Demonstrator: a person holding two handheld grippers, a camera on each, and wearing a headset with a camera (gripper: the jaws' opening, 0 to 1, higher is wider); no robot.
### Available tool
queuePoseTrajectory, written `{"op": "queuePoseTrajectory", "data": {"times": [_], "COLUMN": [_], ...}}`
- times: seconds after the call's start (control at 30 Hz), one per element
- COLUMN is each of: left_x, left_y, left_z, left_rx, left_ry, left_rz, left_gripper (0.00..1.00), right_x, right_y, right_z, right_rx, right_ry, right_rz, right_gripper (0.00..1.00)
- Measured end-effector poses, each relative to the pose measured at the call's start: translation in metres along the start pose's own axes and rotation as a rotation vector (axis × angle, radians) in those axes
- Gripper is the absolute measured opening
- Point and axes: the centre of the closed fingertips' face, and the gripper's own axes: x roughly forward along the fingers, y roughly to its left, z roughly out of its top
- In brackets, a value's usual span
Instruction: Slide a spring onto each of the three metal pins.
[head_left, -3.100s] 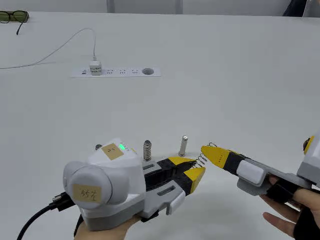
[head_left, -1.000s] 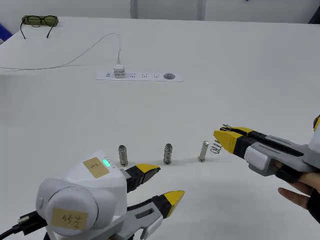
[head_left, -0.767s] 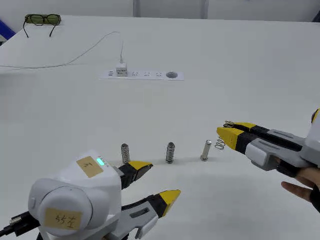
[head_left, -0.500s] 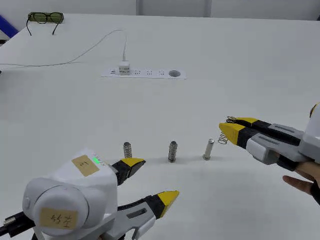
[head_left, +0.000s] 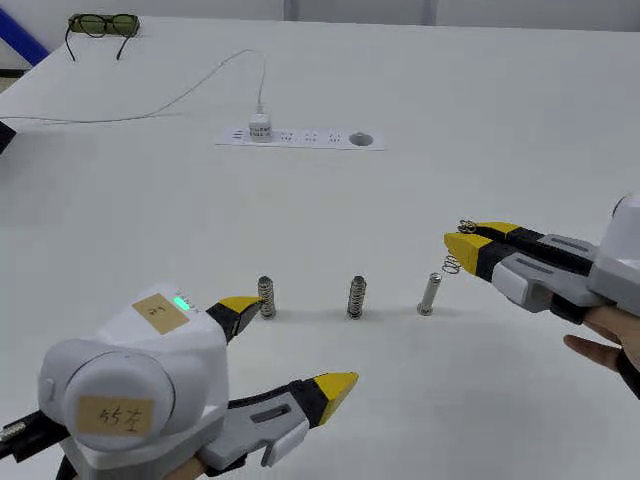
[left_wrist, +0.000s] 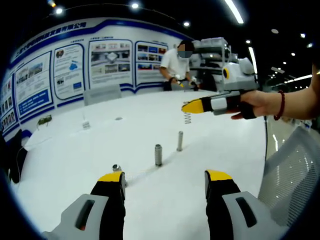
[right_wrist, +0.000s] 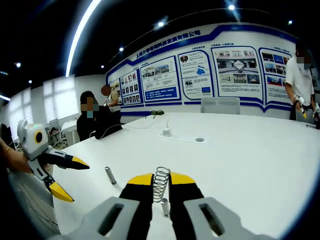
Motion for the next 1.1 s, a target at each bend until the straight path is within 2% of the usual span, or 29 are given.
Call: {"op": "queuePoseTrajectory", "data": {"times": [0.23,0.63,0.8,1.1], "left_x": [-0.001,0.000,0.001,0.001], "left_y": [0.009,0.014,0.019,0.019], "left_z": [-0.003,-0.008,-0.011,-0.013], "left_rx": [-0.001,-0.019,-0.028,-0.035], "left_ry": [0.001,0.011,0.013,0.019], "left_rz": [0.035,0.053,0.071,0.072], "left_gripper": [0.74,0.82,0.90,0.92], "right_x": [0.008,0.019,0.020,0.021], "right_y": [-0.006,-0.011,-0.011,-0.011], "right_z": [-0.008,-0.022,-0.027,-0.032], "right_rx": [-0.005,0.015,0.007,-0.015], "right_ry": [0.008,0.028,0.035,0.041], "right_rz": [-0.023,-0.050,-0.058,-0.064], "right_gripper": [0.12,0.12,0.12,0.12]}}
